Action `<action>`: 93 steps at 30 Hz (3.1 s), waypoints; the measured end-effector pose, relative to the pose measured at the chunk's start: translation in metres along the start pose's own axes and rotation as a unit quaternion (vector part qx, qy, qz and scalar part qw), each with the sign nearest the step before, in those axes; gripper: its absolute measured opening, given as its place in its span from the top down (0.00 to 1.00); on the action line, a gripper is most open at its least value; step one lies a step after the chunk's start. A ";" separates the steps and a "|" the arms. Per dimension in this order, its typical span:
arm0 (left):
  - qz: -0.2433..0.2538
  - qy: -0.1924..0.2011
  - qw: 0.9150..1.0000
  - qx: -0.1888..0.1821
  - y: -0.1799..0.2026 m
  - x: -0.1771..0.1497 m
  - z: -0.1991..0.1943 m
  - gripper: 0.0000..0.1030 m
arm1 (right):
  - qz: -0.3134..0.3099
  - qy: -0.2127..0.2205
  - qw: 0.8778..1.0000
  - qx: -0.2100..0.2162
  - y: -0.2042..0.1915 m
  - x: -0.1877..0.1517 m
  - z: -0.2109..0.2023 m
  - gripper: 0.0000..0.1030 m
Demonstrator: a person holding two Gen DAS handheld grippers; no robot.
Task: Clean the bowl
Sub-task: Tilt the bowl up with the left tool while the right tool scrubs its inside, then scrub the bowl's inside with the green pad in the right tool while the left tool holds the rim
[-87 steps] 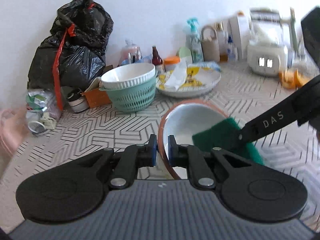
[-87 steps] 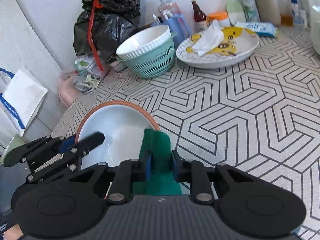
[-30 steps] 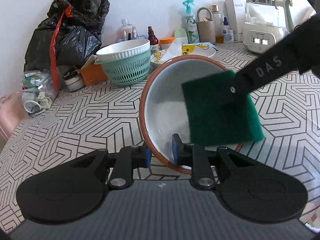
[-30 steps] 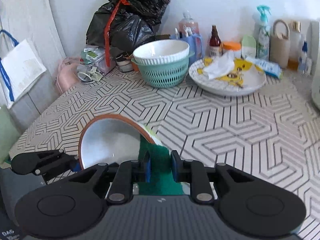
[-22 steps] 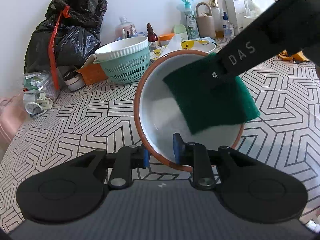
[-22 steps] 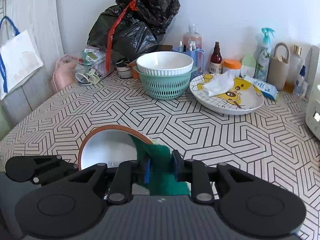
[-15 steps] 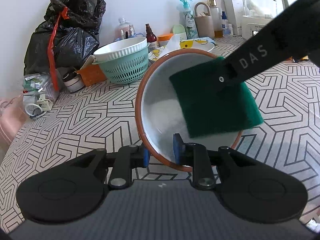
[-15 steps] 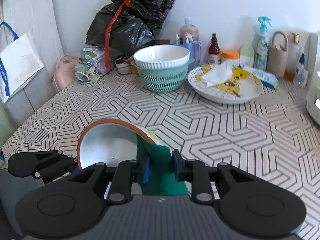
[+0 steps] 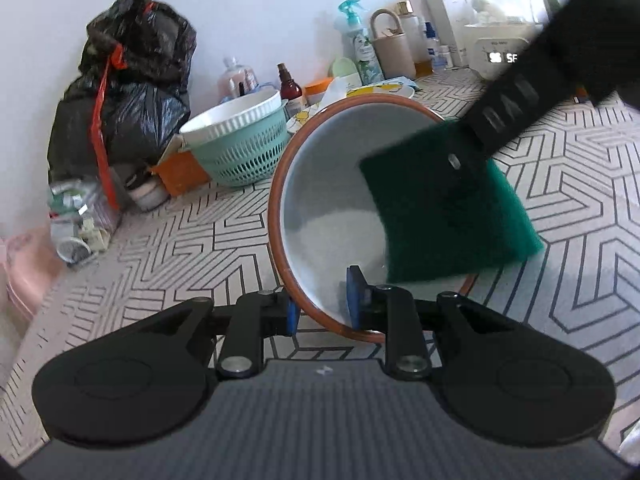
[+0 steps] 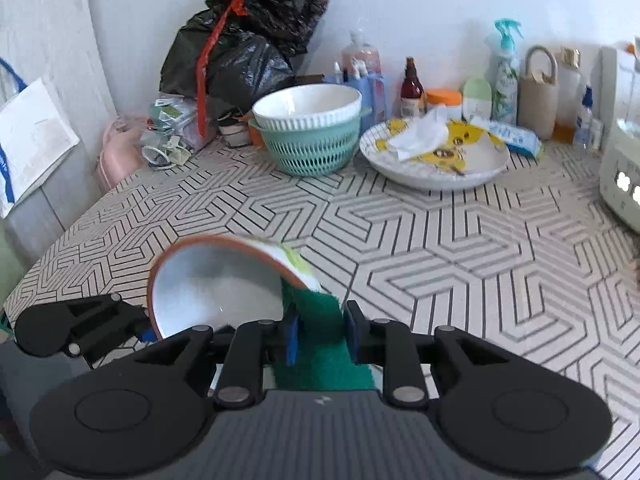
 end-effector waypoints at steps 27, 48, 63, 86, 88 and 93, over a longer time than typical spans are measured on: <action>0.012 0.005 1.000 0.007 0.000 0.005 0.002 0.80 | 0.067 0.016 0.998 -0.015 0.013 -0.018 0.003 0.76; 0.041 0.004 0.999 0.014 0.007 0.003 0.002 0.79 | -0.053 0.028 0.997 -0.043 -0.029 0.019 -0.012 0.74; 0.018 0.008 1.000 0.009 0.002 0.001 0.003 0.79 | 0.056 0.007 0.998 -0.012 0.008 -0.016 -0.015 0.83; 0.094 0.027 0.995 0.032 0.023 0.001 -0.005 0.78 | -0.025 0.062 0.996 -0.058 -0.005 -0.028 -0.016 0.84; 0.095 0.025 0.995 0.029 0.023 0.002 -0.005 0.78 | -0.018 0.068 0.996 -0.058 -0.004 -0.030 -0.017 0.84; 0.047 -0.003 0.999 0.000 0.011 0.006 -0.003 0.78 | -0.025 0.064 0.996 -0.058 -0.005 -0.031 -0.016 0.85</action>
Point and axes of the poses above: each gripper's, at about its wrist camera, not at the fingertips, and z roughly the way its jaws point, y to its right, x to its top, the point moved 7 cm from there along z, roughly the way its jaws point, and after that the axes turned 12 degrees about y, right-handed, at the moved point
